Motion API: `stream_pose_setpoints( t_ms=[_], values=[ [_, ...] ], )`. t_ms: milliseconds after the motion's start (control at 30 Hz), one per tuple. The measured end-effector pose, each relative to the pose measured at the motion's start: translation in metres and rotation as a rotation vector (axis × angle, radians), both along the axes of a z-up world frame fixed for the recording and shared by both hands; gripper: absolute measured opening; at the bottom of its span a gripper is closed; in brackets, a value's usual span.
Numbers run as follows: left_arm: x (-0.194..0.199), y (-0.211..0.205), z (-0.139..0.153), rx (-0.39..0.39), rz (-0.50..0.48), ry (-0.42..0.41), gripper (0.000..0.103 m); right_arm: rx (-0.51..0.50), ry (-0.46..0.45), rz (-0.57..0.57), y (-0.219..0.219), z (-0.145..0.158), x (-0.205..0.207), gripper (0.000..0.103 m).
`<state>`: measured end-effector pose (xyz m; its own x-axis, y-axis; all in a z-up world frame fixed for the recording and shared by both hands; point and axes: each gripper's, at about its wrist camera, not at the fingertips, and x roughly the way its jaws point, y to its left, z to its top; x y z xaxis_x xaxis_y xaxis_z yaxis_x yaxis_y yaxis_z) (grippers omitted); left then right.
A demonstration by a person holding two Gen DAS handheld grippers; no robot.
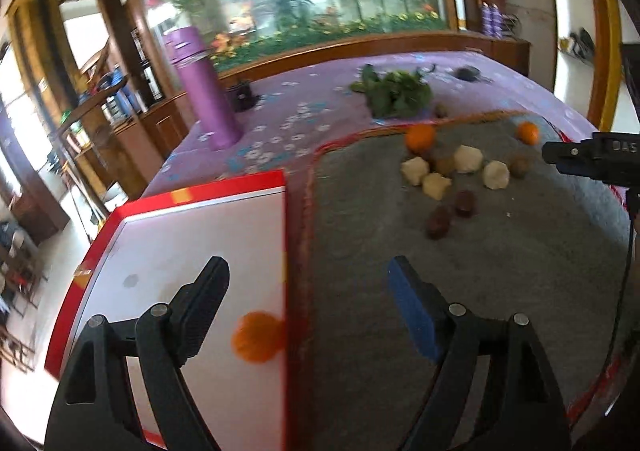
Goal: Organize fruits
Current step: 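Grasp a red date with the left tool while the right tool grasps a brown kiwi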
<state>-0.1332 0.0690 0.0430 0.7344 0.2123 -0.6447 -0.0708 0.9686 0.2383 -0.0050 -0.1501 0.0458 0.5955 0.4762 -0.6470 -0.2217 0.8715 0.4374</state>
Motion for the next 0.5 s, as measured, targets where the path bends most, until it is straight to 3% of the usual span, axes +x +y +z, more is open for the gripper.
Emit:
stream_pose_setpoints(
  t_ms=[267, 467, 500],
  values=[
    [0.028, -0.02, -0.009, 0.01, -0.044, 0.054, 0.082, -0.061, 0.063, -0.013, 0.01, -0.014, 0.024, 0.046],
    [0.046, -0.023, -0.018, 0.0, -0.052, 0.096, 0.082, -0.094, 0.083, -0.038, 0.017, -0.024, 0.042, 0.041],
    [0.049, -0.024, -0.02, -0.004, -0.054, 0.106, 0.082, -0.11, 0.076, -0.037, 0.02, -0.024, 0.044, 0.037]
  ],
)
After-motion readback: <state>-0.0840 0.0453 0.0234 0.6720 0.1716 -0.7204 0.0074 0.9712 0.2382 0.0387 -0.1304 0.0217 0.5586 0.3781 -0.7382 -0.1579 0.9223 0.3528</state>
